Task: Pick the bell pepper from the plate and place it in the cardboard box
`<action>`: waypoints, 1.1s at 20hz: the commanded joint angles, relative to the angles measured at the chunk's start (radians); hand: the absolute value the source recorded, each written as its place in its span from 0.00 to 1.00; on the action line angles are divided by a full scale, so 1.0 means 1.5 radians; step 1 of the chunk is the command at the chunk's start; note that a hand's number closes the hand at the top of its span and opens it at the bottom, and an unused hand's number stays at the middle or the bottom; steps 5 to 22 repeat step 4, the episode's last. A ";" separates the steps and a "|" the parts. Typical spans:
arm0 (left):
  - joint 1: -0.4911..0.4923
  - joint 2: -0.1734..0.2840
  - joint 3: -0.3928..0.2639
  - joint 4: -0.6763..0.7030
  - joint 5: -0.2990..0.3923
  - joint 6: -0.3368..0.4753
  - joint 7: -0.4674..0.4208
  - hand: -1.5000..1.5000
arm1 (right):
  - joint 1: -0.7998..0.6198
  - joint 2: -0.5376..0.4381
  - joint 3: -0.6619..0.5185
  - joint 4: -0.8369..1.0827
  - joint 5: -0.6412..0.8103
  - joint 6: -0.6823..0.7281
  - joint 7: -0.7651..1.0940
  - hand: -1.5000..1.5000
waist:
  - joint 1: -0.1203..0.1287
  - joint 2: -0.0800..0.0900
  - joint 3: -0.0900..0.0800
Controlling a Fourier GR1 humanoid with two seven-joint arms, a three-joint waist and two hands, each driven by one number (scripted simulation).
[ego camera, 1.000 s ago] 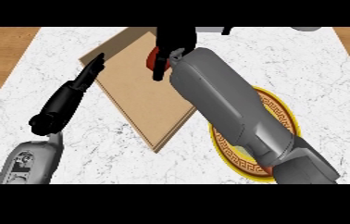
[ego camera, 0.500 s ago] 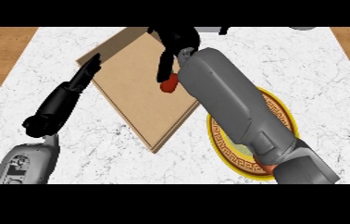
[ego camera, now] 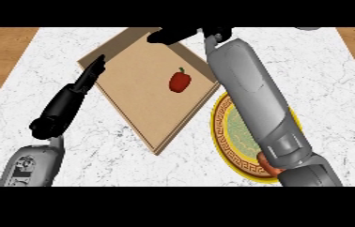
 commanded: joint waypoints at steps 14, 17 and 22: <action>0.013 -0.002 0.003 0.002 -0.011 0.003 -0.014 0.50 | 0.031 -0.002 -0.089 0.063 -0.058 -0.070 -0.133 0.00 | -0.003 -0.001 -0.001; 0.013 -0.002 0.003 0.002 -0.011 0.003 -0.014 0.50 | 0.031 -0.002 -0.089 0.063 -0.058 -0.070 -0.133 0.00 | -0.003 -0.001 -0.001; 0.013 -0.002 0.003 0.002 -0.011 0.003 -0.014 0.50 | 0.031 -0.002 -0.089 0.063 -0.058 -0.070 -0.133 0.00 | -0.003 -0.001 -0.001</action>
